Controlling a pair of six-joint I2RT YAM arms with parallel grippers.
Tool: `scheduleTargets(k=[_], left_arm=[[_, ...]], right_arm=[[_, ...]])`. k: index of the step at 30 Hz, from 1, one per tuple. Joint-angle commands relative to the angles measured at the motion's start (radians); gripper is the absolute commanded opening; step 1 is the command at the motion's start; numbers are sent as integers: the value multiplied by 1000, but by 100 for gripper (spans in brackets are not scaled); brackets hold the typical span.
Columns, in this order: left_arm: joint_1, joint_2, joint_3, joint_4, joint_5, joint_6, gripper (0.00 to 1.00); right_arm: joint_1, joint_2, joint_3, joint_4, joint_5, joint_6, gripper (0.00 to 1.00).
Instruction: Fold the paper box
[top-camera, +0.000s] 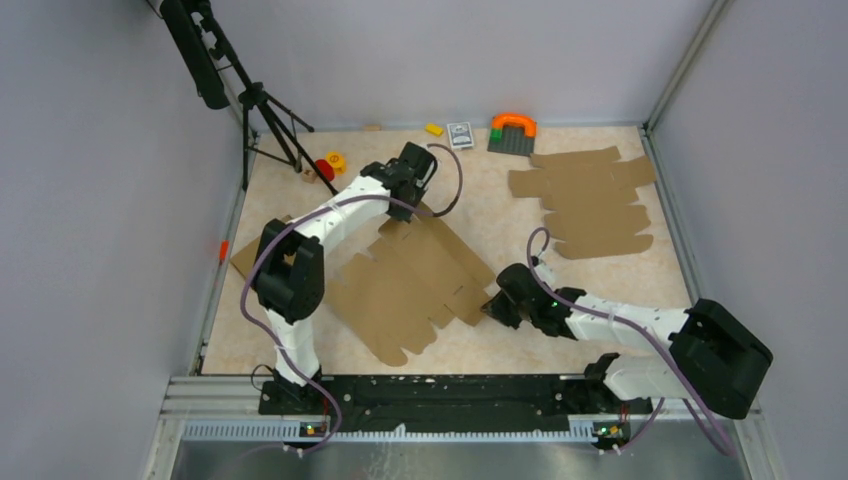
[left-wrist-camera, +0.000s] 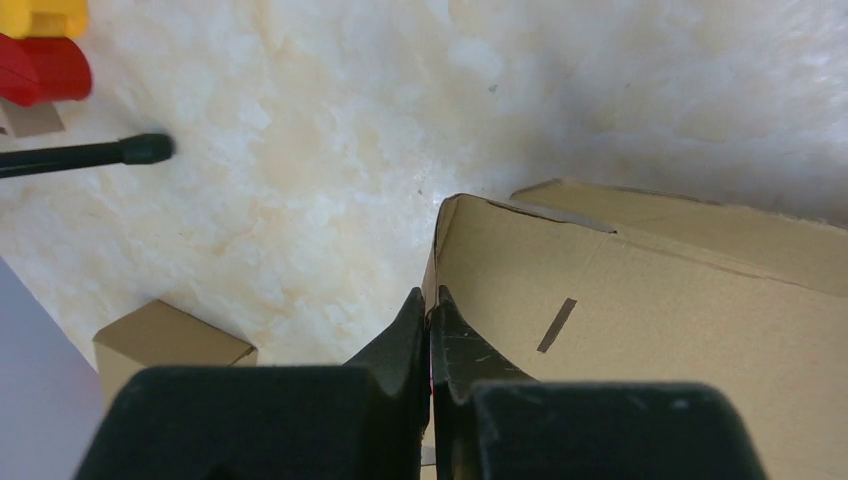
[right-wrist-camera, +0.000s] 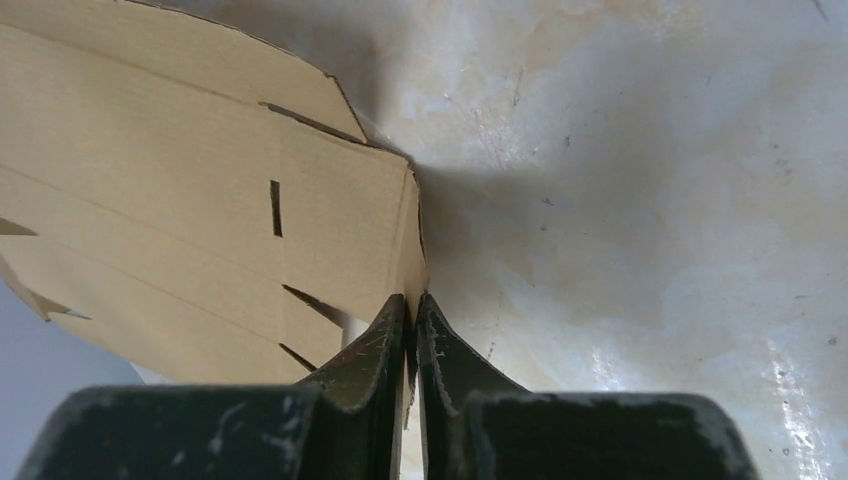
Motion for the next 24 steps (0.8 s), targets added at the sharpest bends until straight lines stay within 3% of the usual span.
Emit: scheduleTargets(k=[1, 10, 19, 24], left_arm=[[-17, -84, 96, -38, 53, -29, 0], [-89, -108, 239, -159, 140, -49, 0], [-180, -105, 317, -216, 103, -9, 1], [-208, -75, 379, -274, 56, 3, 1]], right_arm=[[-7, 26, -26, 23, -17, -78, 9], [-16, 29, -103, 201, -58, -151, 13], [-24, -31, -155, 271, -88, -265, 31], [-26, -194, -189, 230, -77, -343, 52]])
